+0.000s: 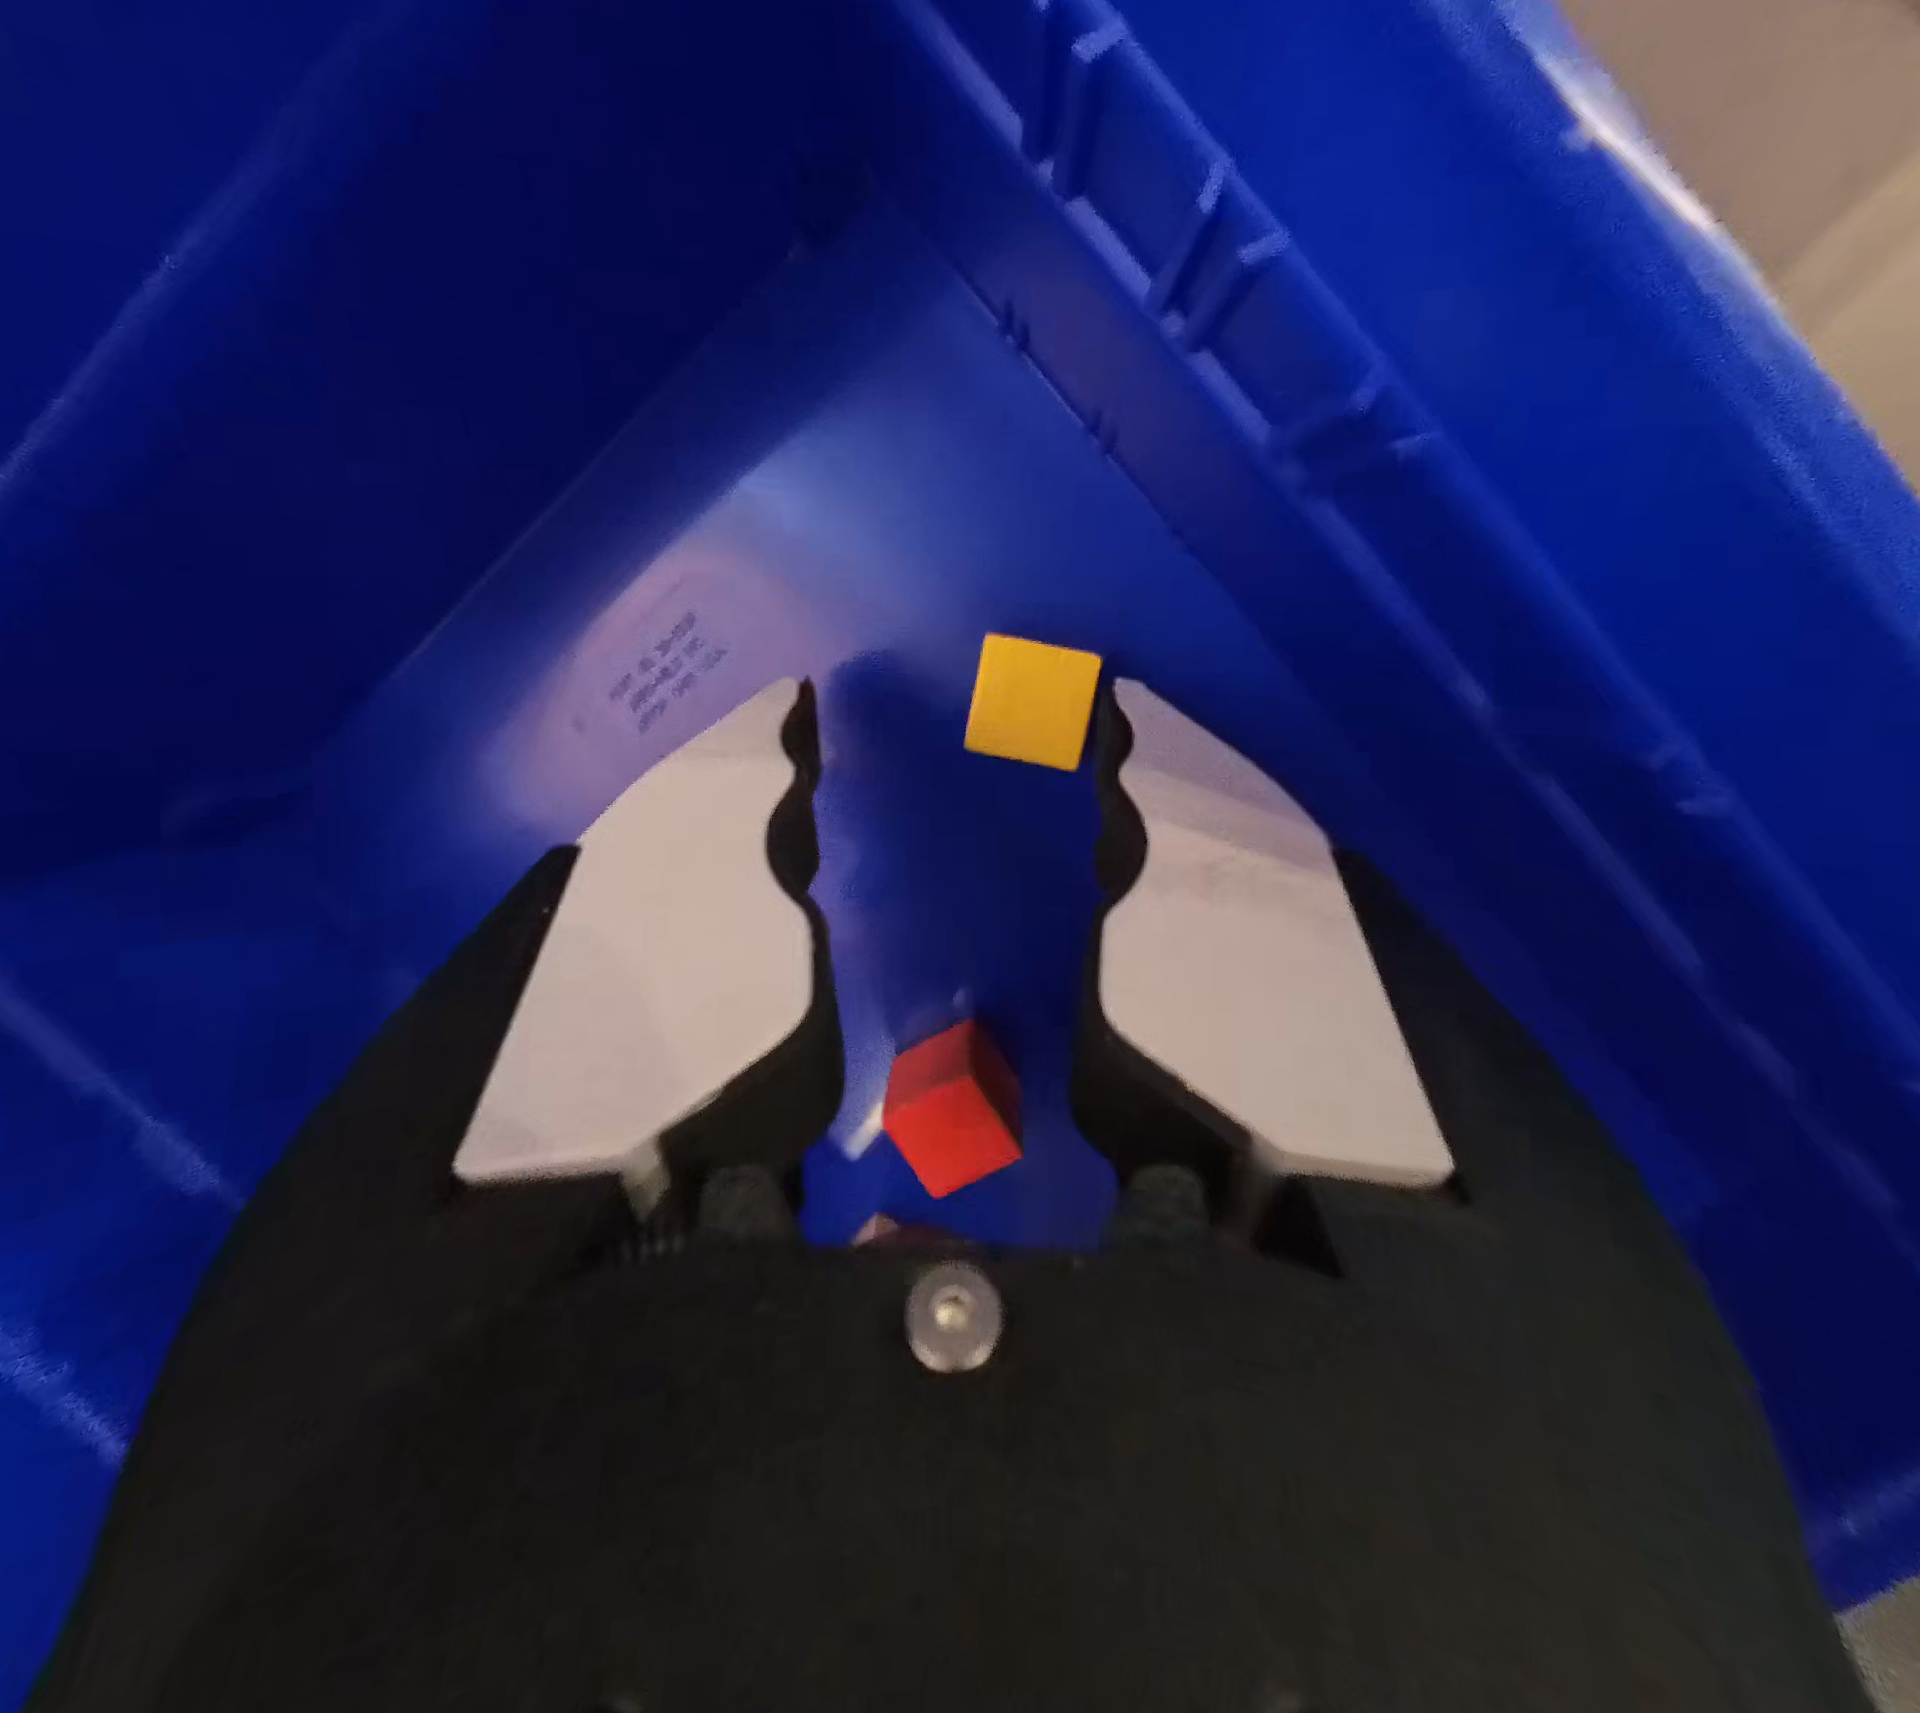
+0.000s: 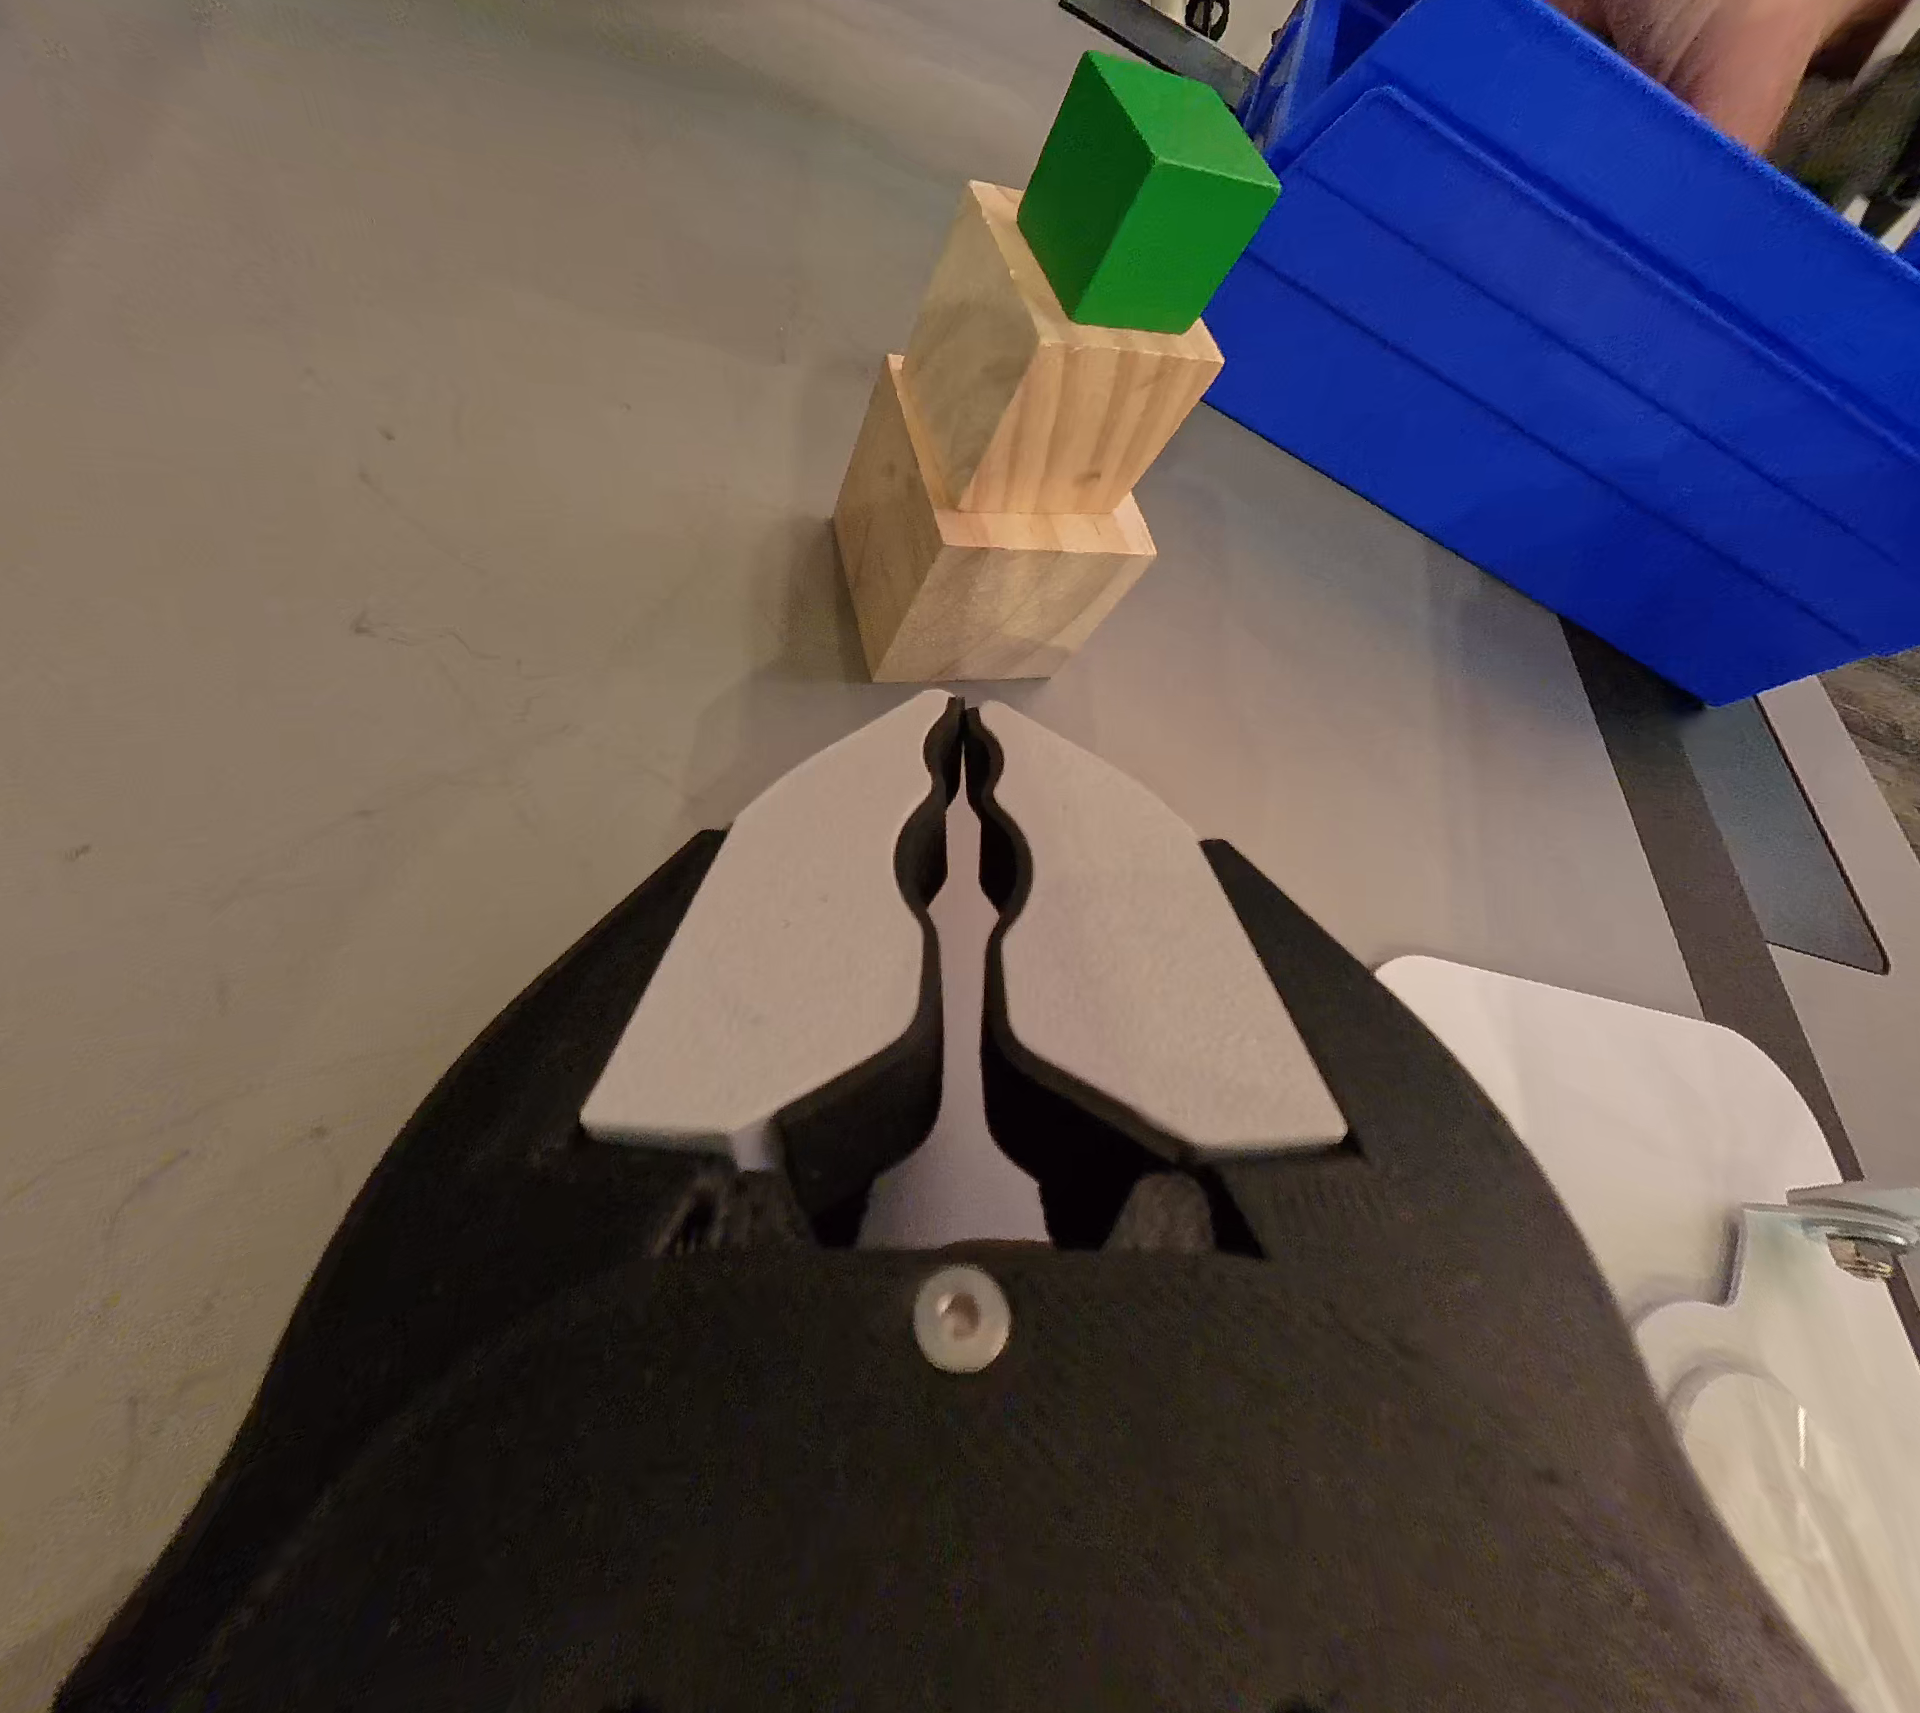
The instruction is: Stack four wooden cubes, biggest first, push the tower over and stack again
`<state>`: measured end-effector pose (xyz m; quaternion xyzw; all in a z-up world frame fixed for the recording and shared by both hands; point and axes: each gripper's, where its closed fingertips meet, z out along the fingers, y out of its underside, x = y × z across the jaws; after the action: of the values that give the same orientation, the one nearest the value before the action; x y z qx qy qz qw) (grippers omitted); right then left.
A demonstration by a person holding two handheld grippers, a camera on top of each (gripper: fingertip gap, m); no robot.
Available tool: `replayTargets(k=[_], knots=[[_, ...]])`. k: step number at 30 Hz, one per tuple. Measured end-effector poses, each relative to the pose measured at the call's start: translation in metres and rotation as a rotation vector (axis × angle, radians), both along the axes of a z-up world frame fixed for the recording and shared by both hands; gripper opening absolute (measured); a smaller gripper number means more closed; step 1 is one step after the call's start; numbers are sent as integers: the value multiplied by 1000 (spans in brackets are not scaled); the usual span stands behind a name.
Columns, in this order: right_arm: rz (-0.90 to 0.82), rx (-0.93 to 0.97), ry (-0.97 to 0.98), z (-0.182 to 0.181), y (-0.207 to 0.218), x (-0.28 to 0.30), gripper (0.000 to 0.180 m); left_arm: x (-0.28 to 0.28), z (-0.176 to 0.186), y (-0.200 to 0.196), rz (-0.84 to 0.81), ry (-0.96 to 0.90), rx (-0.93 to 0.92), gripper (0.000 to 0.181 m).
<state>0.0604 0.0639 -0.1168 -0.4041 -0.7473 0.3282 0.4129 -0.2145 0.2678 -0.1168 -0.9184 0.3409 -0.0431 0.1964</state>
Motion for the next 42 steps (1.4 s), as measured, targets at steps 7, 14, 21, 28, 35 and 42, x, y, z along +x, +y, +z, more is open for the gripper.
replayTargets(k=[7, 14, 21, 28, 35, 42], knots=[[3, 3, 1, 0, -1, 1, 0, 3, -3, -9, 24, 1, -49, 22], [1, 0, -6, 0, 0, 0, 0, 37, 100, -80, 7, -18, 209, 22], [0, 3, -13, -1, 1, -1, 0, 128, 128, -181, -186, -84, 244, 22], [0, 6, -16, -2, 0, 0, 0, 185, 117, -214, -300, -52, 162, 22], [1, 6, -17, -2, -1, 0, 0, 202, 97, -217, -359, -40, 98, 22], [2, 8, -20, -3, -1, 1, 0, 206, 86, -218, -398, -16, 57, 22]])
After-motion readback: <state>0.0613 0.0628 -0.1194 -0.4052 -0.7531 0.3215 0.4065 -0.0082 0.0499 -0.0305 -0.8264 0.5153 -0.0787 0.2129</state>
